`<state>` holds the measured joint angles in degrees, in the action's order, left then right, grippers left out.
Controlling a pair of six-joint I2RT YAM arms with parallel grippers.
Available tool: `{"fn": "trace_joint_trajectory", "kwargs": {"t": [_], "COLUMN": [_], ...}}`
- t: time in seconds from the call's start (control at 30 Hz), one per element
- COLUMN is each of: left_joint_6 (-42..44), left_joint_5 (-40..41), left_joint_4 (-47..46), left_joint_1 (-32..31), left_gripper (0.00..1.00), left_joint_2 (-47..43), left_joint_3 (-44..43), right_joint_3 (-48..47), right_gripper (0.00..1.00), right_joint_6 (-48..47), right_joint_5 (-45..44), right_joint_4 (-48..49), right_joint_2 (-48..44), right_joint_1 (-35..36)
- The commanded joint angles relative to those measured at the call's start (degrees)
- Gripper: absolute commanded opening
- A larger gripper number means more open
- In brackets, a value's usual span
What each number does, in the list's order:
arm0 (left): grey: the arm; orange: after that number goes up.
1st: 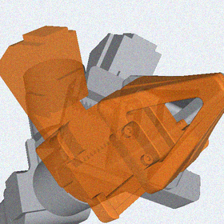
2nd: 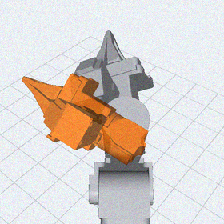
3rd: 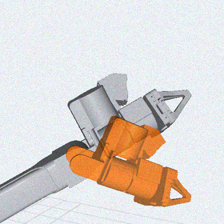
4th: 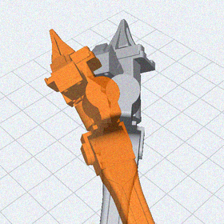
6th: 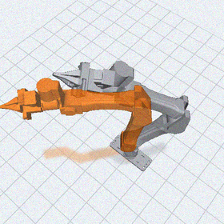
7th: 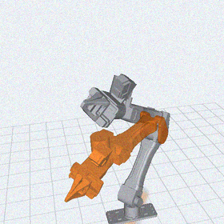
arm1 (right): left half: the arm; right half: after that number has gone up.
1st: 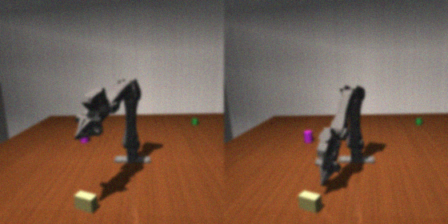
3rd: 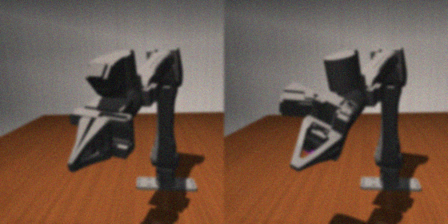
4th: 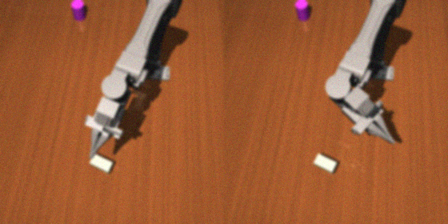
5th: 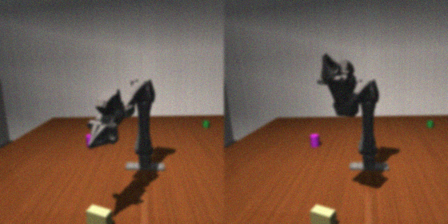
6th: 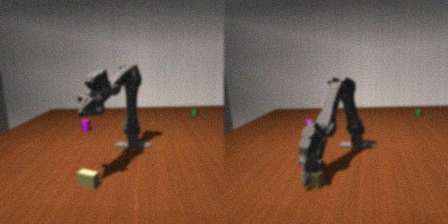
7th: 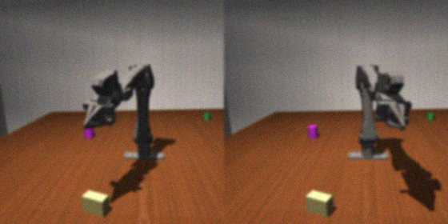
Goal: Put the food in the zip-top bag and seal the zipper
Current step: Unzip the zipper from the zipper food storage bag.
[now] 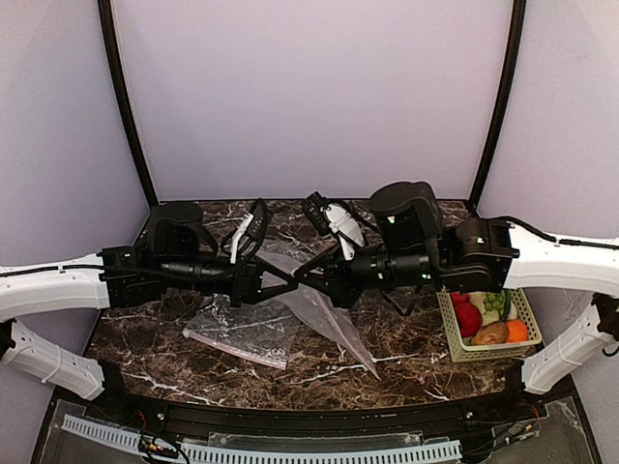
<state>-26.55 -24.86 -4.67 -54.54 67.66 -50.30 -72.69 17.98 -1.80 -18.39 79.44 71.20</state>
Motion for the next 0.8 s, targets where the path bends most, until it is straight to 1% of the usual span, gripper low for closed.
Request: {"fn": "trace_joint_trajectory", "kwargs": {"t": [0.0,0.77], "left_joint_6": [-1.69,-6.15], "left_joint_5": [2.22,2.63], "left_joint_4": [-3.34,-6.13], "left_joint_1": [2.13,4.57], "left_gripper": [0.01,0.01], "left_joint_2": [-2.72,-4.08], "left_joint_3": [1.09,3.61], "right_joint_3": [1.65,2.64], "right_gripper": [0.00,0.00], "right_joint_6": [0.39,0.86], "right_joint_5": [0.05,0.18], "right_joint_4": [-4.49,-4.79], "right_joint_2": [-0.75,-0.71], "right_joint_1": [0.42,0.36]}}
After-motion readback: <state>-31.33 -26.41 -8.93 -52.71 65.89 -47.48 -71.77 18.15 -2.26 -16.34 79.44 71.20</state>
